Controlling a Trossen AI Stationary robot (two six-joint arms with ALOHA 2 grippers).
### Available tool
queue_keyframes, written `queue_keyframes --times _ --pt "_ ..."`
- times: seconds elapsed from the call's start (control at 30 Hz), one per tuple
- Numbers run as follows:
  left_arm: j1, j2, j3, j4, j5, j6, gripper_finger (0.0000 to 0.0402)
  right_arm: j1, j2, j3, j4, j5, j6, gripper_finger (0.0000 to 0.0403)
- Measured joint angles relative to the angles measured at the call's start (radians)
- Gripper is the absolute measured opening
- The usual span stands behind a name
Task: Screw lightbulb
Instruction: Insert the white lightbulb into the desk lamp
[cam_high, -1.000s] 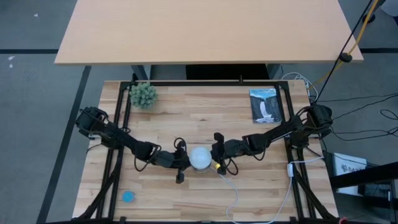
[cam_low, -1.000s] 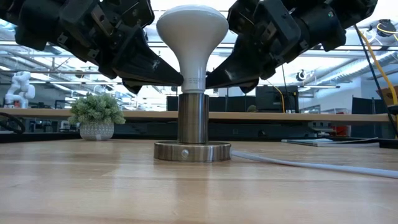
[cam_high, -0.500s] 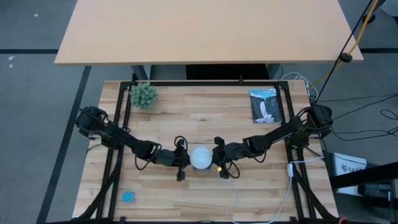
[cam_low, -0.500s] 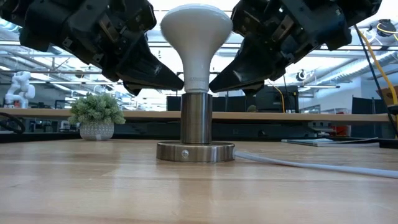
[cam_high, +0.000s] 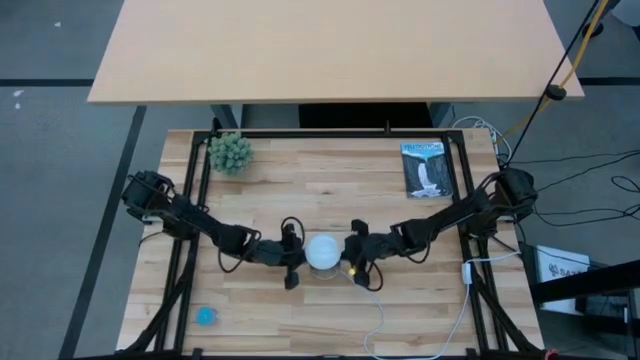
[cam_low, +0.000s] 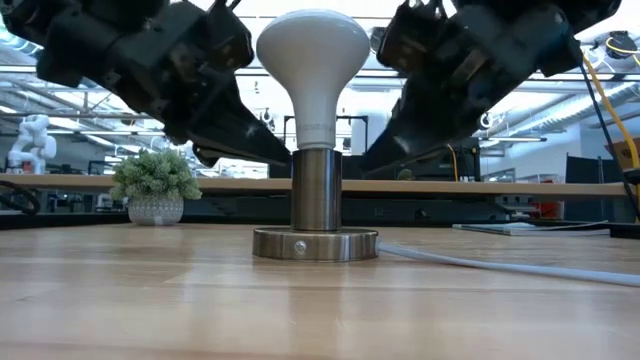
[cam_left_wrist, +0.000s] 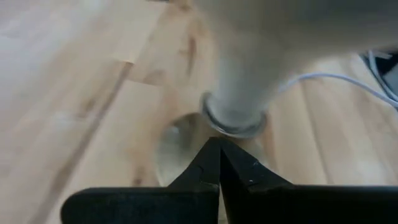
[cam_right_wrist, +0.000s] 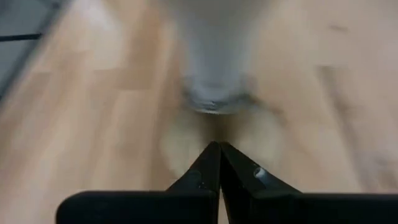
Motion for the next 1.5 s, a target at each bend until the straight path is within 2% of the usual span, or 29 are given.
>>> queue_keyframes --times 0.13,0.4,0.63,0.83,1.07,1.17,1.27,1.4,1.5 --pt "-0.036 0.000 0.000 0.005 0.011 -0.008 0.0000 -0.010 -0.010 0.000 0.008 0.083 0.005 0.0000" --pt "-0.037 0.000 0.000 0.113 0.014 0.031 0.0000 -0.016 -0.010 0.000 0.107 0.084 -0.056 0.0000" --pt "-0.002 0.000 0.000 0.115 0.039 0.042 0.0000 -0.017 -0.010 0.000 0.123 0.079 -0.067 0.0000" --pt "0.004 0.000 0.000 0.093 0.044 0.050 0.0000 -0.016 -0.010 -0.001 0.117 -0.033 -0.067 0.0000" --pt "0.027 0.001 0.000 0.028 -0.004 0.023 0.0000 -0.014 -0.010 0.000 0.124 -0.186 -0.064 0.0000" --pt "0.039 0.001 0.000 0.019 -0.028 -0.007 0.0000 -0.013 -0.010 0.000 0.114 -0.211 -0.060 0.0000" --pt "0.034 0.001 0.000 0.021 -0.006 -0.011 0.0000 -0.012 -0.012 0.000 0.055 -0.181 -0.035 0.0000" --pt "0.012 0.001 0.000 0.039 0.083 -0.012 0.0000 -0.013 -0.014 0.000 -0.019 -0.021 -0.004 0.0000" --pt "-0.004 0.001 0.000 0.059 0.092 -0.006 0.0000 -0.014 -0.014 0.000 0.004 0.057 -0.004 0.0000"
